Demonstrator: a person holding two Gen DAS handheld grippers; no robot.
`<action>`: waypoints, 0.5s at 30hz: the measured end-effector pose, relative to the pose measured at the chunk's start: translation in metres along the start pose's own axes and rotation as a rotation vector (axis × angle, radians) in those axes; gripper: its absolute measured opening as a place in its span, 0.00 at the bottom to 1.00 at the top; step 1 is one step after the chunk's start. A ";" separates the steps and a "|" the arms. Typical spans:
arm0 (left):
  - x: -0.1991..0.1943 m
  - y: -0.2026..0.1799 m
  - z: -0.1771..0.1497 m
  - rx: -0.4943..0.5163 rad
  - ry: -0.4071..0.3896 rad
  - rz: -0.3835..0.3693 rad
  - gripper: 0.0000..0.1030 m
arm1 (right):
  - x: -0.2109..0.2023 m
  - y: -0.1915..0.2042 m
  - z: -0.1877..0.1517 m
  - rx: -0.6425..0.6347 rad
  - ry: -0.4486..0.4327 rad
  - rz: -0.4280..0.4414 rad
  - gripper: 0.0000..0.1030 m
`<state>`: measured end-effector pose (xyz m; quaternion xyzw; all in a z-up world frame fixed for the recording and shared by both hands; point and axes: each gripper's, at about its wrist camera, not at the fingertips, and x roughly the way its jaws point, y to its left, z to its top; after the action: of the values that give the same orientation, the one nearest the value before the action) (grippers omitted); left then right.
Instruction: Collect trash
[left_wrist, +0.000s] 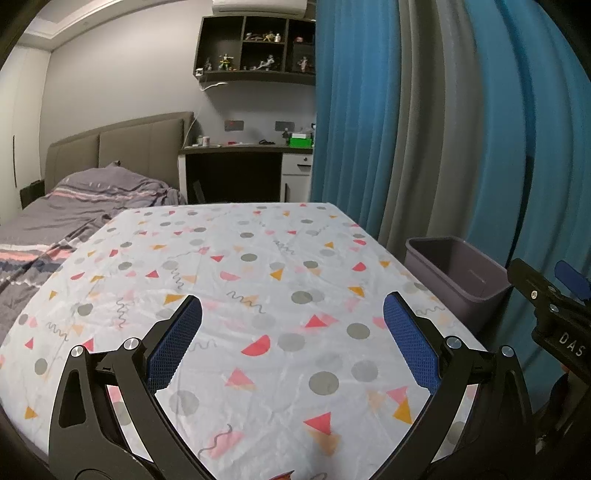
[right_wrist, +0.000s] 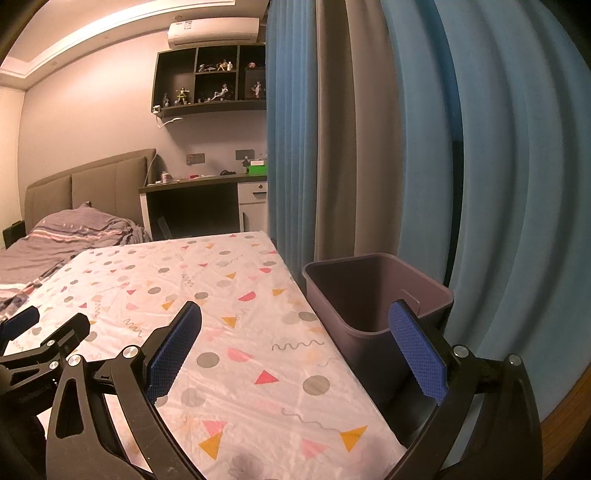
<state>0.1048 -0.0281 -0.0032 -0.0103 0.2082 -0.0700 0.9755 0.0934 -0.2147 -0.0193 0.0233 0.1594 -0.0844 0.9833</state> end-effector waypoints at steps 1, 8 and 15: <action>0.000 0.000 0.000 0.000 0.000 0.000 0.94 | 0.000 0.000 0.000 -0.001 -0.001 -0.001 0.94; 0.000 -0.001 0.000 -0.001 -0.001 0.001 0.94 | 0.000 0.001 0.000 -0.001 -0.003 -0.001 0.94; 0.000 -0.001 0.000 -0.001 0.000 0.000 0.94 | 0.000 0.000 0.000 -0.001 -0.004 0.000 0.94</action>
<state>0.1048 -0.0287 -0.0028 -0.0108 0.2083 -0.0701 0.9755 0.0932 -0.2145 -0.0191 0.0229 0.1576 -0.0843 0.9836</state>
